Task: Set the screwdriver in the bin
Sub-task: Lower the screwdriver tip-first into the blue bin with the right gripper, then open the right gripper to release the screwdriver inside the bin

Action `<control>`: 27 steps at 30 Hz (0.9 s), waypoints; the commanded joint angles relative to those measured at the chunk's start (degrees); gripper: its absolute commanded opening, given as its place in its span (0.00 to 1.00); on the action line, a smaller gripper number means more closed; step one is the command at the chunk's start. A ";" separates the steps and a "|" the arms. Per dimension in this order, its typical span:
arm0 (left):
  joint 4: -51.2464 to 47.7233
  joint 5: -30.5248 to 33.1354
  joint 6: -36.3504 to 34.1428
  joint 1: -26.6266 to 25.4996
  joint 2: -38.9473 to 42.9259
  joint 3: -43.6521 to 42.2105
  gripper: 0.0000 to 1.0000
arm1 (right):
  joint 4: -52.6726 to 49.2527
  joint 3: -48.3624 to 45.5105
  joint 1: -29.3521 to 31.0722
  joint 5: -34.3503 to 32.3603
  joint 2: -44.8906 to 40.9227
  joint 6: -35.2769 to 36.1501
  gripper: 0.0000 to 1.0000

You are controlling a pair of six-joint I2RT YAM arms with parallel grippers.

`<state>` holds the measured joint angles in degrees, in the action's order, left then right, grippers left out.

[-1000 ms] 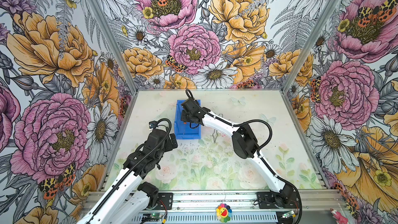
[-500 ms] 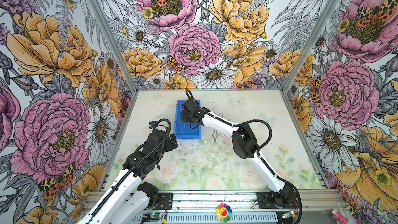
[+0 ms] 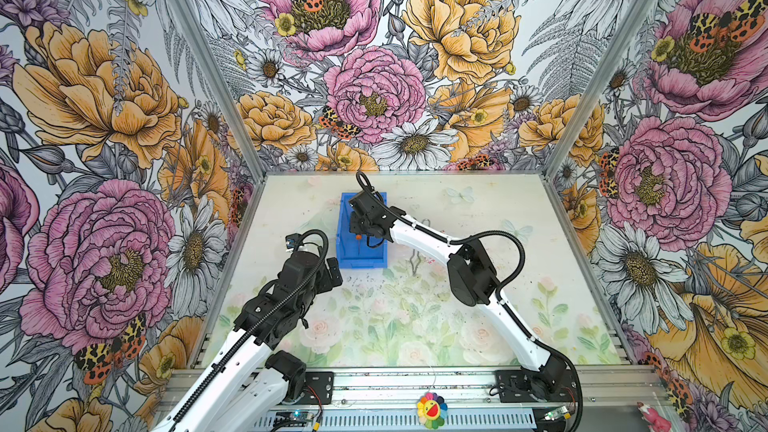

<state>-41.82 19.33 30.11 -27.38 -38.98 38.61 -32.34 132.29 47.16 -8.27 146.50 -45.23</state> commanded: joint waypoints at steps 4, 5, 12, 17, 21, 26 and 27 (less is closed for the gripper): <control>0.19 1.50 0.17 -0.75 1.45 -0.56 0.99 | 0.30 2.01 1.09 -2.19 -4.26 1.54 0.51; 0.19 1.56 0.13 -0.83 1.66 -0.55 0.99 | 0.18 2.05 1.31 -2.34 -4.50 1.71 0.51; 0.27 1.76 0.13 -2.07 2.85 -0.75 0.99 | -0.35 1.43 3.03 -5.14 -8.15 4.77 0.52; 0.24 2.50 0.71 -2.55 3.31 -1.04 0.99 | -0.45 -2.68 3.85 -7.42 -12.60 5.11 0.52; 0.29 3.08 1.43 -2.88 3.63 -1.44 0.99 | -0.41 -8.23 4.86 -10.26 -17.77 5.54 0.55; 0.69 3.61 1.88 -3.46 3.92 -2.04 0.99 | -0.40 -18.62 6.38 -14.69 -25.81 5.17 0.59; 0.75 3.78 2.01 -3.50 4.04 -2.05 0.98 | -0.40 -21.13 6.77 -15.81 -28.05 4.78 0.60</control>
<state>-41.76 21.28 31.20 -30.30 -35.97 37.36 -32.32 115.70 53.01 -19.20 123.33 -40.60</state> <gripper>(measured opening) 0.986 0.591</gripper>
